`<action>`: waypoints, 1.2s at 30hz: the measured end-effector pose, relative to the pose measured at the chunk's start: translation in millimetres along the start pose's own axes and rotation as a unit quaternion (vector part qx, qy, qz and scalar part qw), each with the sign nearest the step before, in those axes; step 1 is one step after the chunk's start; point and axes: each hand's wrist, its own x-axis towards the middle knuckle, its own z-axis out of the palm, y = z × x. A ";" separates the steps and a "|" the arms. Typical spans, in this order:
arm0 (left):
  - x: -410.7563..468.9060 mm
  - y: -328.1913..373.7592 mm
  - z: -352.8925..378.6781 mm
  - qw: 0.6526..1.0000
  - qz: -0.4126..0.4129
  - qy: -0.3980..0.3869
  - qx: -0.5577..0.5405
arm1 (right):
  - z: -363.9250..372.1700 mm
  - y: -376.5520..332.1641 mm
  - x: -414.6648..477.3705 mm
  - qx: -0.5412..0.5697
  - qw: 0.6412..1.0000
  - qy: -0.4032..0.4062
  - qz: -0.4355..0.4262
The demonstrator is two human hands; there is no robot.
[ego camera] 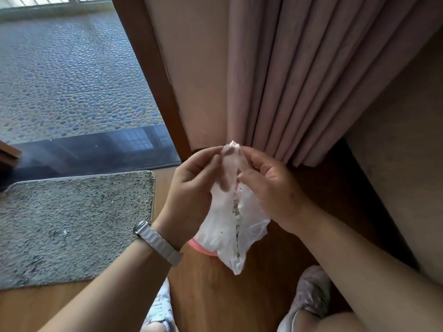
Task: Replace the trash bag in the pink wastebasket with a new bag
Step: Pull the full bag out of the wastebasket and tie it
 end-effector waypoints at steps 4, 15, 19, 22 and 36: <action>14.9 -5.9 -6.0 0.999 -0.036 -0.020 -0.030 | -7.9 6.4 9.1 0.006 1.000 -0.022 0.012; 23.1 -15.0 -2.9 0.991 -0.117 -0.049 0.036 | -18.0 22.1 10.0 -0.034 0.999 -0.010 -0.003; 16.8 -15.6 -10.0 0.984 -0.159 -0.077 0.027 | -12.9 23.7 10.5 -0.059 0.998 0.028 -0.019; 14.7 -13.4 -12.1 0.985 -0.161 -0.056 0.028 | -8.2 23.9 11.3 -0.061 0.997 0.043 -0.024; 14.0 -6.7 -13.2 0.990 -0.095 0.078 -0.063 | 5.3 23.8 31.2 0.038 0.992 0.119 0.001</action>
